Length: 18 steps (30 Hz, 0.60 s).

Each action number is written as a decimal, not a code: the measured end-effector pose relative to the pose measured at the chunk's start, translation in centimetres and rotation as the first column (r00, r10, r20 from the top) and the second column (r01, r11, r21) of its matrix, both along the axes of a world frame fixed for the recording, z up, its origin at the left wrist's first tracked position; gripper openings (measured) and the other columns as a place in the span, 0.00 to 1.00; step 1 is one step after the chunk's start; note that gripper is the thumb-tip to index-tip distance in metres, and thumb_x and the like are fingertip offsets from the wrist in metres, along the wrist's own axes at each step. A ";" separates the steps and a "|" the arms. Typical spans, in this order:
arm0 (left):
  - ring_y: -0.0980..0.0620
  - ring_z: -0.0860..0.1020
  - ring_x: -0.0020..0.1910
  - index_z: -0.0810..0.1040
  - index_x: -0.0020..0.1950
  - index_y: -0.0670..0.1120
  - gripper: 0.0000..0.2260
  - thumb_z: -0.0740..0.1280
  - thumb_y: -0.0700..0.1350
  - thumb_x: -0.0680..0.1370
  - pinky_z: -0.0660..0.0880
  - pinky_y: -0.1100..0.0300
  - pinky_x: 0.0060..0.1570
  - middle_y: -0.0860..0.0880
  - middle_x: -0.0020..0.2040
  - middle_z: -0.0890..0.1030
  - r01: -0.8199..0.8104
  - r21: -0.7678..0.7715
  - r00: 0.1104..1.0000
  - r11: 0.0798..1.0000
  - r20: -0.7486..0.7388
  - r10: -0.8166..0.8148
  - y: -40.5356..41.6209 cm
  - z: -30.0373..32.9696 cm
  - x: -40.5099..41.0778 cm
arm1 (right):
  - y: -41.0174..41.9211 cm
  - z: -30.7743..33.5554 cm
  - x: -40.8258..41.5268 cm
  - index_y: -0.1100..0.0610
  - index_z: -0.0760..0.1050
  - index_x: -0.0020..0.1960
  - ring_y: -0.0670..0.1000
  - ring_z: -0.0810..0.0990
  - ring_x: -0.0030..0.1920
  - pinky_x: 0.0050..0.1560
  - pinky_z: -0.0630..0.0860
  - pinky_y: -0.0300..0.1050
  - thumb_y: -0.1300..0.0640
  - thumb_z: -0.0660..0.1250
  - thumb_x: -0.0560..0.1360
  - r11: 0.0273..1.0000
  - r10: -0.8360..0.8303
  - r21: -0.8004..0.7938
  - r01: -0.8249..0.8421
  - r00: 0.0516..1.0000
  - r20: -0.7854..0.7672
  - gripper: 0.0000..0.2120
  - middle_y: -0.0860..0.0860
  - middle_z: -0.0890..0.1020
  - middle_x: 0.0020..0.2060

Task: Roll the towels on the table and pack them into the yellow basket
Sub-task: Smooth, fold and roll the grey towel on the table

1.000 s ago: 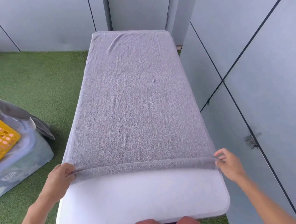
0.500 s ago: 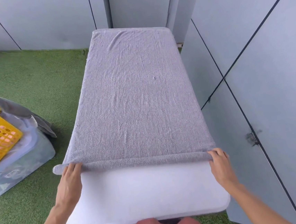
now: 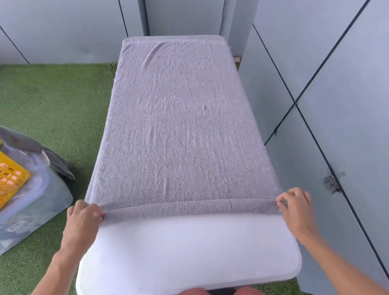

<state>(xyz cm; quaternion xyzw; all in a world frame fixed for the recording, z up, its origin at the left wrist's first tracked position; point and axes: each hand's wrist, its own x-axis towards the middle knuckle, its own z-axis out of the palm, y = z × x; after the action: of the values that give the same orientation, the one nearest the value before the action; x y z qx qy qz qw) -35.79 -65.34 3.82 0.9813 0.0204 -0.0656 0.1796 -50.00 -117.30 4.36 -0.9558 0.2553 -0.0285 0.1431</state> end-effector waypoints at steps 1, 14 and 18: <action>0.42 0.68 0.45 0.81 0.43 0.43 0.06 0.69 0.33 0.72 0.71 0.47 0.43 0.44 0.44 0.72 0.038 0.060 0.996 0.997 0.075 -0.042 -0.3 -0.2 -0.9 | 0.5 -0.3 -0.6 0.55 0.80 0.42 0.56 0.71 0.48 0.50 0.73 0.51 0.64 0.72 0.71 0.992 0.056 -0.115 -0.055 0.998 0.005 0.05 0.52 0.76 0.44; 0.41 0.74 0.51 0.76 0.50 0.41 0.13 0.64 0.26 0.71 0.76 0.45 0.36 0.45 0.47 0.75 0.136 0.138 0.991 0.981 -0.005 -0.136 -1.4 -2.0 -1.4 | 0.3 -2.6 0.7 0.66 0.79 0.53 0.60 0.72 0.55 0.59 0.70 0.50 0.76 0.61 0.70 0.983 0.172 -0.047 -0.180 0.976 -0.132 0.16 0.57 0.78 0.52; 0.45 0.76 0.49 0.78 0.50 0.45 0.14 0.58 0.30 0.74 0.70 0.54 0.38 0.50 0.45 0.75 0.198 0.158 0.966 0.967 -0.196 -0.166 -0.3 -1.5 -1.3 | -0.7 -0.9 0.1 0.56 0.78 0.48 0.57 0.74 0.54 0.53 0.72 0.47 0.73 0.55 0.71 0.973 0.231 0.062 -0.224 0.897 -0.376 0.18 0.51 0.76 0.47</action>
<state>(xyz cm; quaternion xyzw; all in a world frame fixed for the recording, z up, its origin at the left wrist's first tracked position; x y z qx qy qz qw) -37.04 -65.65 2.30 0.9810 -0.0482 -0.1688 0.0824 -49.91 -118.04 3.49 -0.9650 0.1649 0.1767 0.1013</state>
